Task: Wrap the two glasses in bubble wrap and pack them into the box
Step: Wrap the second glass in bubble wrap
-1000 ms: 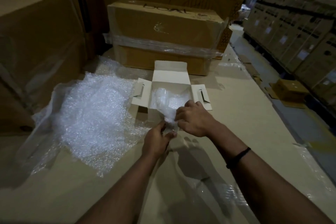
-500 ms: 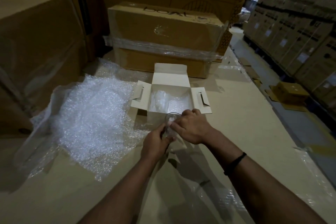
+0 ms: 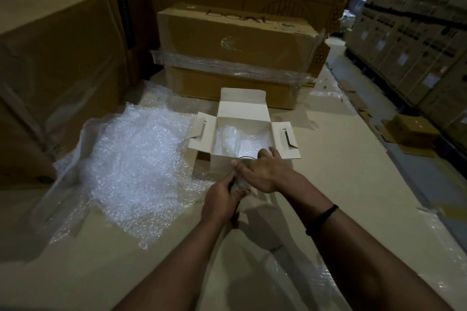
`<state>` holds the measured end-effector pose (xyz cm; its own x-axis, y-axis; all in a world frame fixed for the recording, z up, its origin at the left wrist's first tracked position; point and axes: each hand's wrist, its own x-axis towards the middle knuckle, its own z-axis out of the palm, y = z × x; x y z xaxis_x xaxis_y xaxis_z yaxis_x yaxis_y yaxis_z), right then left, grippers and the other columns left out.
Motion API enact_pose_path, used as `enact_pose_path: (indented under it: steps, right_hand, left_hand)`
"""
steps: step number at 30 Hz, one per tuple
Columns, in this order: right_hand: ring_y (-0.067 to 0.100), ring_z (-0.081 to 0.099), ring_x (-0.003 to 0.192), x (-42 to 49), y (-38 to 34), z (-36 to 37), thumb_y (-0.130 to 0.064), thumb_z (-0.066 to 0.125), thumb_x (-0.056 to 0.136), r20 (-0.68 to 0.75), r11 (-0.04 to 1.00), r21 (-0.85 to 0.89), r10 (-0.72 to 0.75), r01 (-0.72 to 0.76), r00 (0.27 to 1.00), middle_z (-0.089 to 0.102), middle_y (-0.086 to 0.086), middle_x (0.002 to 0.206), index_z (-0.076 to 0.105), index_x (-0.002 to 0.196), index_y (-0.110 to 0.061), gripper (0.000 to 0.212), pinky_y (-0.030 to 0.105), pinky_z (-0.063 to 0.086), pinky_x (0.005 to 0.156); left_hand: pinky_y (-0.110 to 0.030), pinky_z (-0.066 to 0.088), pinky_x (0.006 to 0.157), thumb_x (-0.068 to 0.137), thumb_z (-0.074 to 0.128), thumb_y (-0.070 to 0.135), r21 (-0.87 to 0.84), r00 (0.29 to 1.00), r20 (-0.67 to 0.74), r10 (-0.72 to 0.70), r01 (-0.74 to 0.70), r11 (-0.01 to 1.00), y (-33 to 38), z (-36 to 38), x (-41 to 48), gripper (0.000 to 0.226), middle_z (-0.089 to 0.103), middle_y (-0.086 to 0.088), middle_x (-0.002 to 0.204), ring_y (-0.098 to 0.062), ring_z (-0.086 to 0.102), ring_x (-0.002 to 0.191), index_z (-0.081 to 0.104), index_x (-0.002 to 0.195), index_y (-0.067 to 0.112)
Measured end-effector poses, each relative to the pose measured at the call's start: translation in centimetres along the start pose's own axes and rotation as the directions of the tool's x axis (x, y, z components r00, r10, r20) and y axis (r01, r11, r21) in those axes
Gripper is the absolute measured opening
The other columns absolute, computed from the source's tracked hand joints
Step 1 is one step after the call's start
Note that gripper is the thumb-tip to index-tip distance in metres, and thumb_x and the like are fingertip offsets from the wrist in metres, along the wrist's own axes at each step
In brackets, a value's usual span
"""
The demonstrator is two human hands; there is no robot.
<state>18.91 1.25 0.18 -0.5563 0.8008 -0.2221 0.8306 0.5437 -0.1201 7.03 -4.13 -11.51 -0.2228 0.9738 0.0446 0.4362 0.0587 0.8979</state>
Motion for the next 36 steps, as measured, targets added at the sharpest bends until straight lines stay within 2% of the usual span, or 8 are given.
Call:
enact_pose_path:
  steps: [3, 7, 14, 18, 23, 30, 34, 36]
  right_hand:
    - [0.026, 0.059, 0.103, -1.0, 0.9, 0.9, -0.066, -0.013, 0.088, -0.359, 0.97, 0.23, 0.007, 0.081, 0.933, 0.07, 0.005, 0.106, 0.069, 0.108, -0.021, 0.096, 0.041, 0.042, 0.094]
    - [0.023, 0.059, 0.088, -3.4, 1.7, 6.3, -0.042, 0.033, 0.093, -0.568, 0.724, 0.688, 0.494, 0.051, 0.658, 0.065, 0.004, 0.089, 0.064, 0.089, -0.012, 0.044, 0.036, 0.046, 0.076]
    - [0.039, 0.052, 0.121, -3.9, 1.2, 15.7, -0.039, 0.035, 0.091, -0.355, 0.925, 0.218, 0.373, -0.312, 0.857, 0.056, 0.023, 0.132, 0.059, 0.125, -0.005, 0.054, 0.045, 0.042, 0.103]
    - [0.039, 0.056, 0.112, -3.7, 1.1, 15.7, -0.035, 0.044, 0.09, -0.423, 0.925, 0.147, 0.378, -0.349, 0.824, 0.061, 0.022, 0.124, 0.063, 0.117, -0.005, 0.045, 0.046, 0.044, 0.096]
    - [0.038, 0.055, 0.115, -3.6, 0.8, 15.2, -0.036, 0.044, 0.088, -0.407, 0.926, 0.129, 0.376, -0.355, 0.832, 0.06, 0.022, 0.126, 0.063, 0.117, -0.006, 0.046, 0.045, 0.042, 0.097]
    - [0.03, 0.061, 0.092, -4.3, 0.7, 14.1, -0.032, 0.049, 0.094, -0.49, 0.874, 0.436, 0.429, -0.214, 0.759, 0.067, 0.011, 0.094, 0.068, 0.086, -0.012, 0.028, 0.038, 0.048, 0.081]
    - [0.018, 0.06, 0.054, -5.9, 0.2, 12.8, -0.051, 0.044, 0.096, -0.37, 0.497, 0.864, 0.736, -0.082, 0.567, 0.063, 0.0, 0.06, 0.061, 0.064, -0.01, 0.055, 0.033, 0.05, 0.051]
    - [0.016, 0.058, 0.05, -7.0, -0.2, 11.1, -0.053, 0.049, 0.096, -0.201, 0.327, 0.941, 0.752, -0.09, 0.628, 0.066, 0.004, 0.064, 0.066, 0.068, -0.01, 0.054, 0.023, 0.043, 0.046]
  left_hand:
    - [-0.04, 0.057, 0.077, 0.073, 0.067, 0.056, -0.02, 0.999, -0.013, -0.042, 0.042, 0.999, 0.0, 0.0, -0.2, 0.045, 0.073, 0.014, 0.099, -0.008, 0.068, 0.089, 0.059, 0.116, 0.042]
    - [-0.042, 0.058, 0.081, 0.068, 0.072, 0.059, -0.098, 0.993, 0.006, -0.118, 0.118, 0.988, -0.7, 0.5, -0.1, 0.057, 0.072, 0.02, 0.103, -0.004, 0.068, 0.093, 0.059, 0.121, 0.046]
    - [-0.003, 0.044, 0.08, 0.081, 0.077, 0.01, -0.13, 0.989, -0.115, -0.089, 0.074, 0.989, 1.0, -1.0, -1.5, 0.075, 0.056, -0.001, 0.137, -0.015, 0.056, 0.12, 0.041, 0.146, 0.015]
    - [-0.033, 0.034, 0.089, 0.076, 0.08, 0.019, 0.421, 0.846, -0.488, 0.215, 0.013, 0.907, 0.0, -4.2, -2.7, 0.047, 0.056, -0.008, 0.123, -0.027, 0.048, 0.111, 0.064, 0.121, 0.018]
    - [-0.039, 0.029, 0.084, 0.081, 0.064, 0.032, 0.811, 0.958, -0.286, 0.04, 0.219, 0.542, -2.2, -8.9, -2.2, 0.023, 0.062, 0.006, 0.108, -0.023, 0.049, 0.101, 0.072, 0.102, 0.034]
    - [-0.036, 0.035, 0.077, 0.084, 0.052, 0.031, 0.534, 0.894, -0.164, 0.417, -0.275, 0.799, -1.1, -9.2, -5.4, 0.023, 0.072, 0.007, 0.087, -0.022, 0.06, 0.079, 0.075, 0.087, 0.025]
    - [-0.03, 0.037, 0.075, 0.084, 0.055, 0.027, 0.448, 0.761, 0.067, 0.646, -0.601, 0.662, -1.3, -6.2, -8.6, 0.02, 0.07, 0.011, 0.086, -0.014, 0.06, 0.078, 0.074, 0.089, 0.028]
    - [-0.03, 0.043, 0.07, 0.085, 0.059, 0.023, 0.387, 0.689, 0.137, 0.712, -0.699, 0.602, -1.4, -4.8, -9.6, 0.016, 0.071, 0.011, 0.085, -0.013, 0.059, 0.076, 0.074, 0.089, 0.027]
